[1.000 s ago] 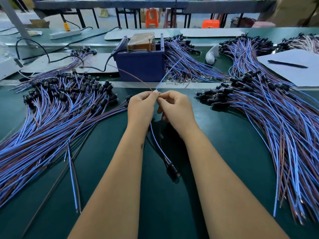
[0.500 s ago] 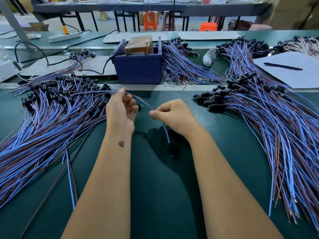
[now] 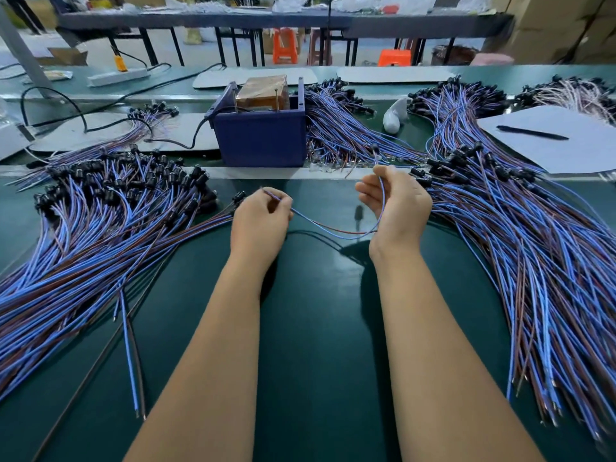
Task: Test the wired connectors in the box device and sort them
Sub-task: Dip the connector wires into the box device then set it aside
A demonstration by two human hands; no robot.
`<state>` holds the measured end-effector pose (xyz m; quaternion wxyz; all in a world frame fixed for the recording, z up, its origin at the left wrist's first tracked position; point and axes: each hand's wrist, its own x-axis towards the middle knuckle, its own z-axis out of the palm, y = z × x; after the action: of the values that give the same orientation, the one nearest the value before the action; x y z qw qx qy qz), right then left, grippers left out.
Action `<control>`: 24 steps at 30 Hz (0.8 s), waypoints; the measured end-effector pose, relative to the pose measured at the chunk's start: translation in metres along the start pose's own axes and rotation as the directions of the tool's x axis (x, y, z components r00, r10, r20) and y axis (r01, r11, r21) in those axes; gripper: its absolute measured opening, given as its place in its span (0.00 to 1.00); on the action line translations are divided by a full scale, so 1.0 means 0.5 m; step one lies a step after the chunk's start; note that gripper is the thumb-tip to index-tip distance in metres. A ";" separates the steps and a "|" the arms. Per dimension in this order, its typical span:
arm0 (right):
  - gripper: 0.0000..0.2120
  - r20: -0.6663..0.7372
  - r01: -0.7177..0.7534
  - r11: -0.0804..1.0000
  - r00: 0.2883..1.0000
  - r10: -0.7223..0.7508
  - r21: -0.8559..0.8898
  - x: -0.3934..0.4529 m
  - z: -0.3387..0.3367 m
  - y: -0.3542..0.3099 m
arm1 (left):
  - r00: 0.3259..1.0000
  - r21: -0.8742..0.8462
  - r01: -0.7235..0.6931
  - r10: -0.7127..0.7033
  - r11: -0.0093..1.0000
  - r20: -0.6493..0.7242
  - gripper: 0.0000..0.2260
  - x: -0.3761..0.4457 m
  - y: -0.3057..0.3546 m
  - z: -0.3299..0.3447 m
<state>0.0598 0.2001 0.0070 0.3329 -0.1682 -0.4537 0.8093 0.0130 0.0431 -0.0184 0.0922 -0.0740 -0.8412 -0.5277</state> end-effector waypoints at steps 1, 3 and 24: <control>0.10 -0.006 0.022 0.997 1.000 -0.023 -0.069 0.002 -0.002 0.001 | 0.999 0.069 -0.027 0.025 0.997 0.026 0.09 -0.004 0.003 0.005; 0.11 0.011 0.063 0.971 0.998 -0.062 -0.232 0.003 -0.006 0.008 | 0.997 0.121 -0.058 0.052 0.991 0.055 0.08 -0.011 0.010 0.015; 0.12 0.270 0.270 -0.017 0.963 -0.008 -0.963 0.082 -0.126 -0.171 | 0.667 -0.238 -0.553 0.595 0.799 0.449 0.06 -0.206 0.150 0.170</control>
<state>0.0995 0.2993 0.0471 0.1513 -0.2314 -0.9345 0.2243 0.1230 0.1495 -0.0133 0.0284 -0.4732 -0.7465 -0.4670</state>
